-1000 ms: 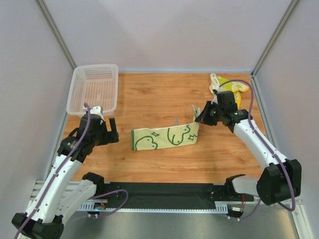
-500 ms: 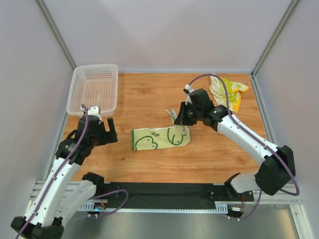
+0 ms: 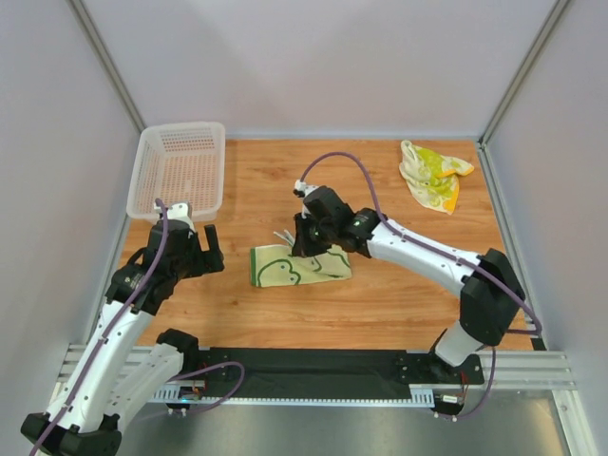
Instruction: Roll the towels
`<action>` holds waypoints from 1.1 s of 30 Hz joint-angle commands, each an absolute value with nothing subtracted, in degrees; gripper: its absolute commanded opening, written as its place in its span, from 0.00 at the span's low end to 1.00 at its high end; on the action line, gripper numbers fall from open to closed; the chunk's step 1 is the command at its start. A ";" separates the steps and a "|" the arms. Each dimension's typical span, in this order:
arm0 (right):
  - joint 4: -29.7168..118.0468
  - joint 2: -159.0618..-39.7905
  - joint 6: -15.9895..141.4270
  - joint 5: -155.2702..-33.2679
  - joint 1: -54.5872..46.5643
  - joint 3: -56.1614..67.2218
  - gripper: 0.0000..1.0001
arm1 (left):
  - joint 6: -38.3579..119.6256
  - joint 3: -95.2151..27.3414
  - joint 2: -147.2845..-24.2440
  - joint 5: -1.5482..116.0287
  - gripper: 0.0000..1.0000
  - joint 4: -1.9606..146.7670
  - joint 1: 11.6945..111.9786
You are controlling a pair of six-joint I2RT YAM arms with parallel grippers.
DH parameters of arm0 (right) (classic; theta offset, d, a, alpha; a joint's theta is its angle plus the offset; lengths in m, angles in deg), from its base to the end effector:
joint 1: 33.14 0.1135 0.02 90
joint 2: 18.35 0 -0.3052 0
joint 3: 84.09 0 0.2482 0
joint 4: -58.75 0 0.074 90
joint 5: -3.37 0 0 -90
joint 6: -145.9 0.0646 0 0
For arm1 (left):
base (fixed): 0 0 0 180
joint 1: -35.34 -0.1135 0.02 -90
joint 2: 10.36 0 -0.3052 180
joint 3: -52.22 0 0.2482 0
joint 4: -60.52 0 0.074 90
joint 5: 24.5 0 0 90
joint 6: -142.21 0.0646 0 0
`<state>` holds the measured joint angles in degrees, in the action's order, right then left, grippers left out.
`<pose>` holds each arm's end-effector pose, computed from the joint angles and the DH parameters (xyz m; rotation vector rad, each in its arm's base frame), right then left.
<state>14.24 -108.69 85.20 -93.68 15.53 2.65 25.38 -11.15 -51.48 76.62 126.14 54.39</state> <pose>0.2329 0.2769 0.3003 -0.4882 2.5031 0.7360 0.1172 -0.0273 0.3138 -0.2540 2.3031 -0.1813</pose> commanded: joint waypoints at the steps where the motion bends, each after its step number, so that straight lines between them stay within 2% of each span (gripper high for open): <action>1: 20.23 -113.42 84.29 -93.22 17.83 5.13 0.00 | 25.93 -12.48 -50.88 77.37 0.99 126.10 54.50; 14: 23.76 -123.02 84.47 -92.96 22.67 9.52 0.00 | 25.93 -12.39 -51.14 77.63 0.99 126.10 54.50; 27: 28.67 -120.82 83.15 -86.72 25.13 10.84 0.00 | 25.67 -12.39 -51.58 77.72 0.99 126.19 54.50; 33: 29.81 -127.94 82.89 -88.12 26.89 12.86 0.00 | 25.67 -12.39 -51.67 77.89 0.99 126.27 54.50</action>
